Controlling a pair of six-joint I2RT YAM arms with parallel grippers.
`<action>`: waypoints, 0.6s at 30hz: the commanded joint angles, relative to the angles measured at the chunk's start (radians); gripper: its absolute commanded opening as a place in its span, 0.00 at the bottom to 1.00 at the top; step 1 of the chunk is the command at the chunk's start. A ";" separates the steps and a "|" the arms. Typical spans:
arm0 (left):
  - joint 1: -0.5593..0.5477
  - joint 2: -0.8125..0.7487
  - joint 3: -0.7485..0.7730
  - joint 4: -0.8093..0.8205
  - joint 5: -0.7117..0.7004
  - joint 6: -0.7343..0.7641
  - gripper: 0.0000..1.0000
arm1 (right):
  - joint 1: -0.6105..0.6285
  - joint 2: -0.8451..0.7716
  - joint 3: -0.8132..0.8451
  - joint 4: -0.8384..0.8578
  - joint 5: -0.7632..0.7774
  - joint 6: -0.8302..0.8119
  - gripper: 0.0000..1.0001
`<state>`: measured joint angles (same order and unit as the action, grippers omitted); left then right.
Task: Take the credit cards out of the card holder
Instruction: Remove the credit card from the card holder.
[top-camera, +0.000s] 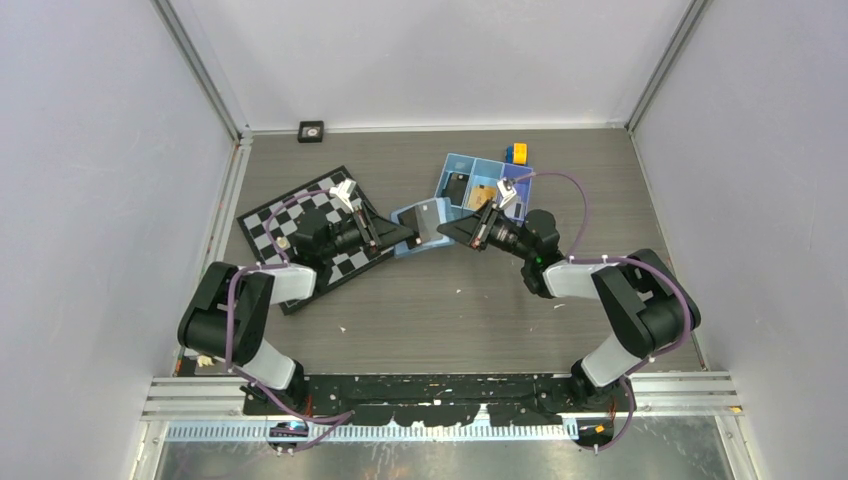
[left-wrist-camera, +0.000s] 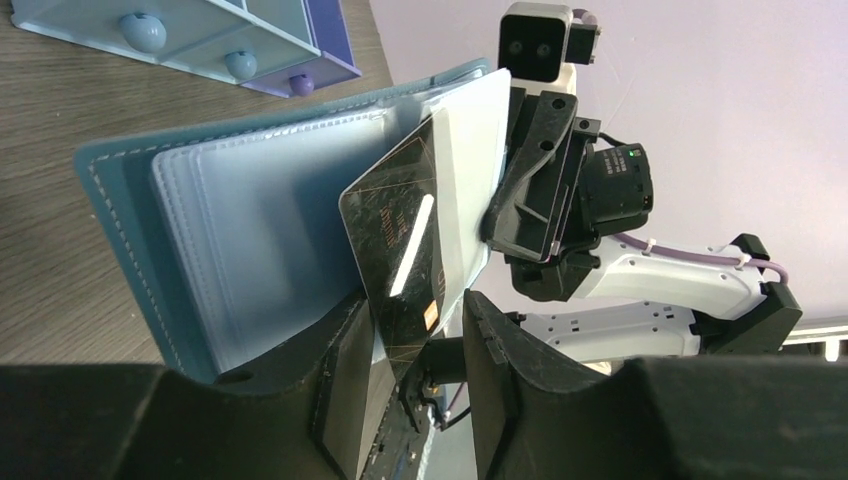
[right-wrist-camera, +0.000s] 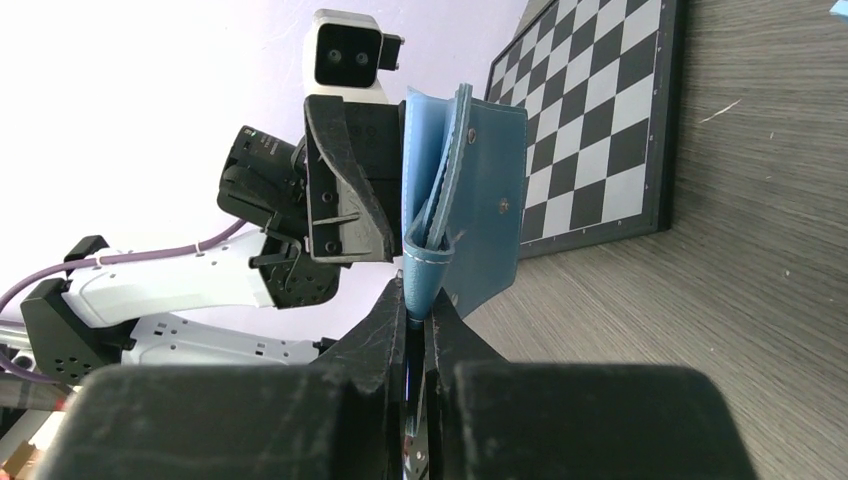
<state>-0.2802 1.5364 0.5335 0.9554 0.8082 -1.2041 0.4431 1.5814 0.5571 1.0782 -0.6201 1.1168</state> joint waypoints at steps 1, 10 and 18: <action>0.004 0.028 -0.004 0.130 0.018 -0.037 0.40 | 0.014 0.020 0.033 0.111 -0.033 0.031 0.01; 0.008 0.056 -0.001 0.159 0.023 -0.058 0.00 | 0.009 0.014 0.021 0.091 -0.010 0.020 0.00; 0.022 0.034 -0.002 0.087 0.012 -0.021 0.00 | -0.095 -0.001 -0.015 -0.024 0.061 0.040 0.00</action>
<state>-0.2718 1.5871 0.5323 1.0576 0.8192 -1.2686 0.4011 1.6165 0.5472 1.0870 -0.6216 1.1553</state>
